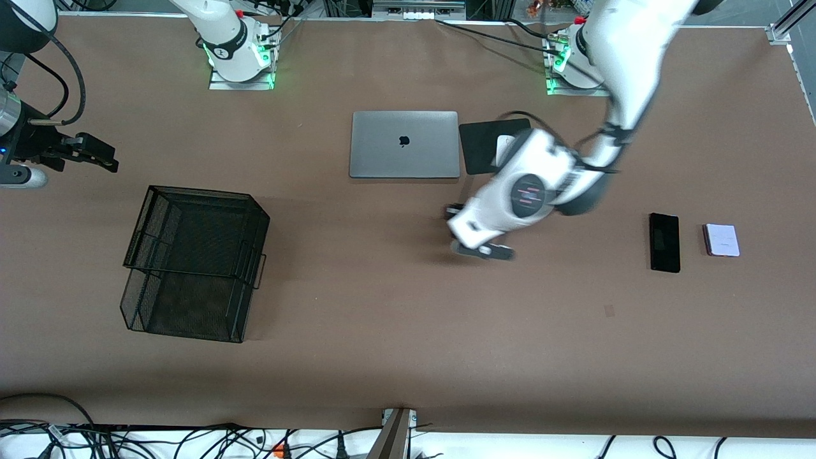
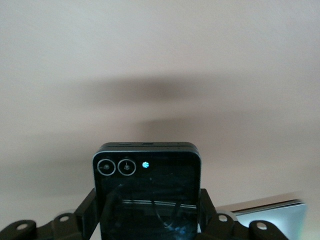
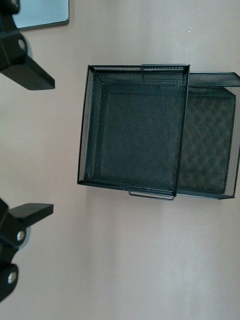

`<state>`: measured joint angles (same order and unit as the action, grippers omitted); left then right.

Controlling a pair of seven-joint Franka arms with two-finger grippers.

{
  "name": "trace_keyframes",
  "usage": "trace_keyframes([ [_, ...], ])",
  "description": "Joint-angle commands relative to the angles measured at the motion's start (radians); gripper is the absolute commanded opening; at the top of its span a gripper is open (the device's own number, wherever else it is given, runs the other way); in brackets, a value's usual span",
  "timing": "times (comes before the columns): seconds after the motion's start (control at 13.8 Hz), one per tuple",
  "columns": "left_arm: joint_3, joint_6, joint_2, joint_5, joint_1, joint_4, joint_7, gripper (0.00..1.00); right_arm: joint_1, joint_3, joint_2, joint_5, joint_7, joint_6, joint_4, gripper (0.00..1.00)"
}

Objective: Place phones with both arms
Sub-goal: 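Carry the flip phone with the left gripper beside the laptop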

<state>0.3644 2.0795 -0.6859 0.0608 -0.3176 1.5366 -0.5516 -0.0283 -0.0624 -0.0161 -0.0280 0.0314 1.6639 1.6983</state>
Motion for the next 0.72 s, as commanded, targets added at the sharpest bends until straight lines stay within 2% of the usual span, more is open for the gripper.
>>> trace_keyframes([
  [0.0,-0.021,0.078,-0.113,0.014,-0.106,-0.09,-0.132,0.23,0.005,0.007,0.005,0.005,0.004,-0.003,-0.002,1.0],
  [0.07,-0.021,0.111,-0.128,0.014,-0.115,-0.085,-0.152,0.59,0.005,0.007,0.005,0.005,0.004,-0.001,-0.003,1.0],
  [0.14,-0.024,0.131,-0.136,0.007,-0.138,-0.084,-0.18,1.0,0.005,0.007,0.004,0.005,0.004,0.0,-0.003,1.0],
  [0.29,-0.036,0.116,-0.12,-0.03,-0.143,-0.084,-0.215,1.0,0.001,0.007,0.004,0.005,0.004,0.0,-0.002,1.0],
  [0.51,-0.061,-0.065,-0.006,-0.042,-0.086,-0.096,-0.215,1.0,-0.019,0.007,0.002,0.002,0.005,0.017,0.001,1.0],
  [0.65,-0.1,-0.169,0.08,-0.137,-0.04,-0.096,-0.206,1.0,-0.063,0.007,-0.004,-0.004,-0.005,0.033,0.0,1.0],
])
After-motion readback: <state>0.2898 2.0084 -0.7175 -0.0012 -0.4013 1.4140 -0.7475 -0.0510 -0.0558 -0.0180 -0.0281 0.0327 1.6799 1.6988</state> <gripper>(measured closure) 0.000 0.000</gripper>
